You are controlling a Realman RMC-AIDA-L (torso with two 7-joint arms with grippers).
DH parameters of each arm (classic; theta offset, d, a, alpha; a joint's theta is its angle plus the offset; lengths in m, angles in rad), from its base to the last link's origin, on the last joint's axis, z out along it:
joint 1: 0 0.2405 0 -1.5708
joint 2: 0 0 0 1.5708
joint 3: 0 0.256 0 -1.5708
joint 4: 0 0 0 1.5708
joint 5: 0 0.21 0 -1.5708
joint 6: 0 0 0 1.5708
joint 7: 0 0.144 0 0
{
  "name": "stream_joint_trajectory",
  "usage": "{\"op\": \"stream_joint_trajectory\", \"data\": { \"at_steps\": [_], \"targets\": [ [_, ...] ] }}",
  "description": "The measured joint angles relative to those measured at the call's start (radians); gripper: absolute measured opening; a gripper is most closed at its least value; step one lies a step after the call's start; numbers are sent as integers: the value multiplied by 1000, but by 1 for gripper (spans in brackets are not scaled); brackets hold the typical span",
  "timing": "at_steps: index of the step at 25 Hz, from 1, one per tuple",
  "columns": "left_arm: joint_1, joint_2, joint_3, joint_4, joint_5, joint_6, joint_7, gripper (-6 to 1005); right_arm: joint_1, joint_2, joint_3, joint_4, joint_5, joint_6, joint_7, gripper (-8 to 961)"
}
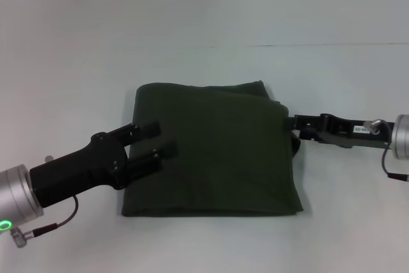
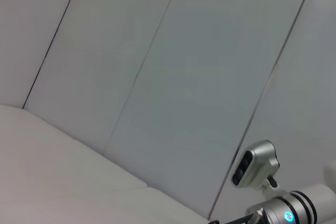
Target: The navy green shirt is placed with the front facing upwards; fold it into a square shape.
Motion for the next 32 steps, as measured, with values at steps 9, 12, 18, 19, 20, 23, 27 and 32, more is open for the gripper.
{"op": "stream_joint_trajectory", "data": {
  "at_steps": [9,12,18,19,20,23,27,32],
  "targets": [
    [-8,0,0,0,-15,-38,10,672,14,26,-9,6,-1,-6,54,697],
    [-8,0,0,1,-25,-51,13,671,15,31,-11,18,-4,-34,88,689],
    [-10,3,-2,1,-25,-56,27,673,21,34,-12,18,-2,-37,94,690],
    [-11,3,-3,1,-25,-56,27,674,24,35,-12,18,-1,-33,94,690],
    [-12,3,-3,1,-25,-56,27,674,29,38,-12,18,-1,-29,94,690],
    [-14,3,-4,1,-25,-56,28,673,45,51,-9,18,-1,-2,87,690],
    [-14,2,-10,0,-25,-57,29,672,68,73,-8,22,1,60,74,689],
    [-13,0,-15,-12,-24,-64,29,674,97,81,-6,84,31,146,13,683]
  ]
}}
